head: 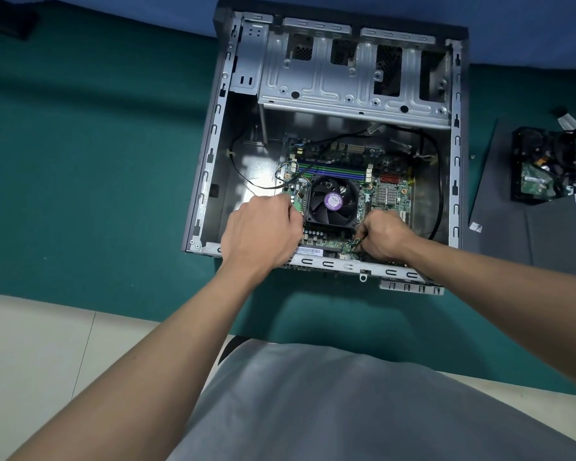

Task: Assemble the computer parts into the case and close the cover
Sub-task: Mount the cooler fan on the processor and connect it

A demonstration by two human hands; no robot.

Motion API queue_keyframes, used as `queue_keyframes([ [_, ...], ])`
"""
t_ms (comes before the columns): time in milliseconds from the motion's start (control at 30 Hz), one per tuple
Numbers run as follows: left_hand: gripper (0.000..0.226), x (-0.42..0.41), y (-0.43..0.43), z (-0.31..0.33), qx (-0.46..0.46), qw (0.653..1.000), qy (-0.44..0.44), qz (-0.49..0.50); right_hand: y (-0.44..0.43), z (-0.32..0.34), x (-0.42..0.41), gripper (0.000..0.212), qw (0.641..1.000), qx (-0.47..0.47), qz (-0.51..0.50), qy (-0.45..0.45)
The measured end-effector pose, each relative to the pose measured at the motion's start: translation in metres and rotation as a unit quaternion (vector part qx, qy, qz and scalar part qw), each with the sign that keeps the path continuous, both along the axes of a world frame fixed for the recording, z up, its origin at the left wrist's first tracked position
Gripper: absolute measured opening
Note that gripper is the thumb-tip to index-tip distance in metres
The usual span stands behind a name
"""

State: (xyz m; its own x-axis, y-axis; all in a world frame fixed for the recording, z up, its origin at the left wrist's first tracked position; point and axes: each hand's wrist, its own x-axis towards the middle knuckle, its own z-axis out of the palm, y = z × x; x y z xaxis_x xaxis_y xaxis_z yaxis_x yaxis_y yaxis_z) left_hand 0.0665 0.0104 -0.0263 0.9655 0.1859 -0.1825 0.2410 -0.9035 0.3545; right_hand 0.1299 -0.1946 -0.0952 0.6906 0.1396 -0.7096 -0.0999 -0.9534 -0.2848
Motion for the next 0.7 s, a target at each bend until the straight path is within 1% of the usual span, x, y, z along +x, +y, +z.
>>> queue_keyframes([
  [167, 0.028, 0.0, 0.0, 0.0, 0.004, 1.0, 0.0, 0.002, 0.0, 0.001, -0.001, 0.016, 0.999, -0.008, 0.024, -0.025],
  [433, 0.029, 0.0, 0.001, -0.001, 0.007, 1.0, -0.009, -0.005, 0.001, 0.006, -0.002, 0.017, 0.999, -0.019, 0.026, -0.019],
  [700, 0.029, 0.0, 0.0, -0.003, 0.006, 1.0, -0.017, -0.009, 0.001, 0.011, -0.003, 0.017, 0.997, -0.023, 0.057, -0.034],
])
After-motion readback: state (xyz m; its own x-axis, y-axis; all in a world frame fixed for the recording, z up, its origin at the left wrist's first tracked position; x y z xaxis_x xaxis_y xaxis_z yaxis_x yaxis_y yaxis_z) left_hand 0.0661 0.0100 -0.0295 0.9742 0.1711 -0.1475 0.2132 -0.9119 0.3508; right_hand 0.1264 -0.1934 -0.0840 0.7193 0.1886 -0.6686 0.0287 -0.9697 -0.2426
